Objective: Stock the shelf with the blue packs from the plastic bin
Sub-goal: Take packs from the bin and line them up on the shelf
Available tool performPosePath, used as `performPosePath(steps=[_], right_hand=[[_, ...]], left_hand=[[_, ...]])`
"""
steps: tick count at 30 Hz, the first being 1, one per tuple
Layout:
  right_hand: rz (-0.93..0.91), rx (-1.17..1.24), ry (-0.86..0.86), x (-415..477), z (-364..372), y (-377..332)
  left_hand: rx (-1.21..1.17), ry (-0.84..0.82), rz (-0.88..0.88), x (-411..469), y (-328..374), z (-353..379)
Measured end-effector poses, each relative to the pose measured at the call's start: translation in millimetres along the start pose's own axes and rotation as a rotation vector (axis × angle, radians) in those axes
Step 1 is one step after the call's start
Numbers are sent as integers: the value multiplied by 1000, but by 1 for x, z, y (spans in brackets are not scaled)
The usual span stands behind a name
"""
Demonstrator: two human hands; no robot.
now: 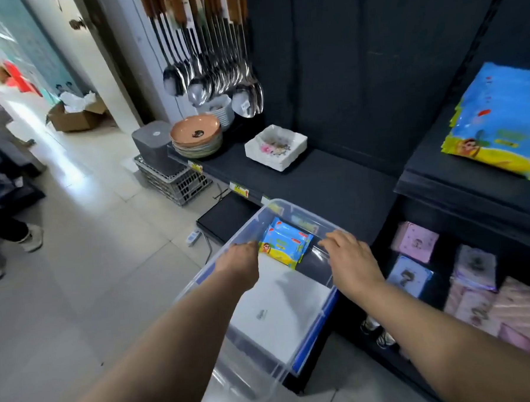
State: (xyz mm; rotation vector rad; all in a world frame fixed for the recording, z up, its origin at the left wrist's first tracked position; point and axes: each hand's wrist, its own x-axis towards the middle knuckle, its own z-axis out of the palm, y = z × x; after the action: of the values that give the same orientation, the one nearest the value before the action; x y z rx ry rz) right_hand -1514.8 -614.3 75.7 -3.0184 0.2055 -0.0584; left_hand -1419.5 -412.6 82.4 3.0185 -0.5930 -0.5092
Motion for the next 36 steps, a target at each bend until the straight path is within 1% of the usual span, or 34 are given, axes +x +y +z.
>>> performPosePath(steps=[3, 7, 15, 19, 23, 26, 29, 34, 36], right_hand=[[25, -6, -74, 3, 16, -2], [29, 13, -131, 14, 31, 7], [-45, 26, -249, 68, 54, 32], [-113, 76, -279, 96, 70, 46], [-161, 98, -312, 109, 87, 54], [-205, 90, -352, 116, 95, 57], [-214, 121, -403, 125, 103, 54], [-258, 113, -501, 150, 118, 32], [-282, 89, -556, 157, 128, 24]], left_hand=[[24, -45, 30, 16, -6, 16], [68, -133, 60, 36, -2, 33], [88, -141, 65, 98, 29, 57], [192, -51, 170, 143, 44, 67], [295, -41, 220, 171, 50, 89], [316, -49, 169, 168, 46, 107], [293, -157, 74, 145, 38, 116], [248, -254, -51, 105, 14, 128], [221, -303, -142, 92, 3, 137]])
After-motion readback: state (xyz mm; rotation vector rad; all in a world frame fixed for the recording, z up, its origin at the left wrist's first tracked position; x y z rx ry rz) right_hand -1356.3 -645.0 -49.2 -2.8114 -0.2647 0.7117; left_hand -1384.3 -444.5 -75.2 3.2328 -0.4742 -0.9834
